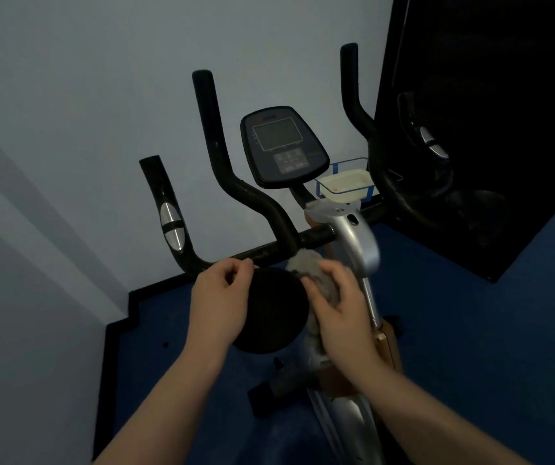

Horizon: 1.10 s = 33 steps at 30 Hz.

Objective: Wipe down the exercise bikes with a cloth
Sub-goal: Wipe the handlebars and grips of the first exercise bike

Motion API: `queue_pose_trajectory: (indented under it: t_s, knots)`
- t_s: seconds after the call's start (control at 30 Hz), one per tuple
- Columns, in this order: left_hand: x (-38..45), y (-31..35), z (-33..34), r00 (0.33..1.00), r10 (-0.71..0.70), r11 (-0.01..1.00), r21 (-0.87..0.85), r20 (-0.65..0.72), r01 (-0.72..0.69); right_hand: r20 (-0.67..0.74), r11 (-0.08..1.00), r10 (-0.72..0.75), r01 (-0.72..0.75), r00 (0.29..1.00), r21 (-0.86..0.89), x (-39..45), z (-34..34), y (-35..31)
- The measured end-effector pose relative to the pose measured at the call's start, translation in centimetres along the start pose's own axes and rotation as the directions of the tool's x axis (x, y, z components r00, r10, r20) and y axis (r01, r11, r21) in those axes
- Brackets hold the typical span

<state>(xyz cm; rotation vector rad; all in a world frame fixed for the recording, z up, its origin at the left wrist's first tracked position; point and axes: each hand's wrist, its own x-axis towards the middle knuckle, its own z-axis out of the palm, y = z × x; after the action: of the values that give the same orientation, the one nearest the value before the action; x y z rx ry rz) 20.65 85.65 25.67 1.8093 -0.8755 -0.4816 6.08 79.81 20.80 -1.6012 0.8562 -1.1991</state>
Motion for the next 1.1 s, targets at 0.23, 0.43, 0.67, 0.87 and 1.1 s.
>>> queue_pose_trajectory:
  t_s: [0.23,0.43,0.67,0.87,1.1]
  knots:
    - [0.0,0.1,-0.1,0.999,-0.004,0.997,-0.071,0.036,0.006,0.179,0.981,0.19,-0.193,0.965,0.001,5.5,-1.0,-3.3]
    - [0.4,-0.2,-0.3,0.989,-0.045,0.988,-0.142,0.142,0.066,0.19,0.933,0.307,-0.334,0.933,0.131,0.2,-1.7,-4.3]
    - [0.9,-0.6,-0.5,0.966,-0.042,0.984,-0.158,0.255,0.084,-0.244,0.958,0.248,-0.201,0.937,0.203,-4.3,1.0,-4.3]
    - [0.6,-1.0,-1.0,0.958,0.02,0.975,-0.216,0.287,0.044,-0.191,0.847,-0.14,0.018,0.972,-0.531,-0.8,3.6,-7.0]
    - [0.4,-1.2,-0.8,0.957,0.048,0.964,-0.265,0.286,0.031,-0.139,0.79,-0.137,0.024,0.981,-0.613,-6.3,6.0,-6.0]
